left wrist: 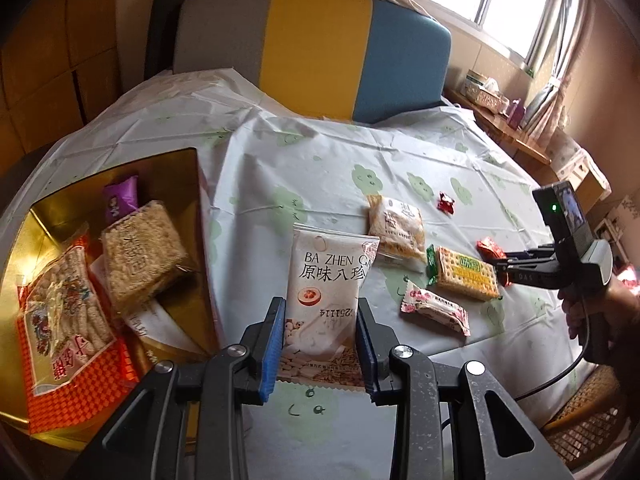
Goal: Organize snacks
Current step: 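Carry the white bag into the tin and open the left tool, then carry the red candy bar into the tin and open the right tool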
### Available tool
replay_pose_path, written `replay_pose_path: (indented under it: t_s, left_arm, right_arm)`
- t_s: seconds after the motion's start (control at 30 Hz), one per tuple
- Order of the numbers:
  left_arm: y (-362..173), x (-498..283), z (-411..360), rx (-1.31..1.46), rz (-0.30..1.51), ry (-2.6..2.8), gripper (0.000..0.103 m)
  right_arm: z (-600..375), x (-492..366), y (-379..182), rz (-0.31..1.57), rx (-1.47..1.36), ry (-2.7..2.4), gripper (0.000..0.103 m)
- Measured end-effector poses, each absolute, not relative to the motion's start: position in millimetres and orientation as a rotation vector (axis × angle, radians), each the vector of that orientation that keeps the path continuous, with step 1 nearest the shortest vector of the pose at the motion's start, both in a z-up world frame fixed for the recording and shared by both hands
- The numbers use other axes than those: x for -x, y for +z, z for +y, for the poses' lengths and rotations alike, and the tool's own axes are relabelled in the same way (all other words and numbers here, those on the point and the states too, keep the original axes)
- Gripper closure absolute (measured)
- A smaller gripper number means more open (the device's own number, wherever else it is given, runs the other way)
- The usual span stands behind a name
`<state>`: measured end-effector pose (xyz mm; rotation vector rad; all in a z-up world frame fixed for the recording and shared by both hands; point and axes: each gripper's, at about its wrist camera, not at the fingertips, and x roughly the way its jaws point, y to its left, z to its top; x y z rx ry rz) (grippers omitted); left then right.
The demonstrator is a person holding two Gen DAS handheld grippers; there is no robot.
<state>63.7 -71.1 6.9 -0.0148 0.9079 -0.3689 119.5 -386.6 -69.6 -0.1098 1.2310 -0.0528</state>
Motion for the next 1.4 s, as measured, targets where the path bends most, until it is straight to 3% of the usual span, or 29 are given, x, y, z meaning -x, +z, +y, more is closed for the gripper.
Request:
replay_pose_path:
  t_s: [0.23,0.57,0.93,1.4]
  left_arm:
    - [26,-78,10,0.167,0.881,-0.212,0.069]
    - [2,-121,107,0.308,0.954,0.013,0.069]
    - [-21,-197,115,0.265,1.003,0.123,0.065]
    - [-23,-129,99,0.198,0.969,0.123,0.062]
  right_arm:
    - [-375,-116,-68,1.223,0.144,-0.06,0.079]
    - [-361,-113,-68,1.216,0.181,-0.062,0.079]
    - [-355,-111,-70,1.215,0.195,-0.059,0.079]
    - [-353,-111,-69,1.215,0.216,-0.061,0.079]
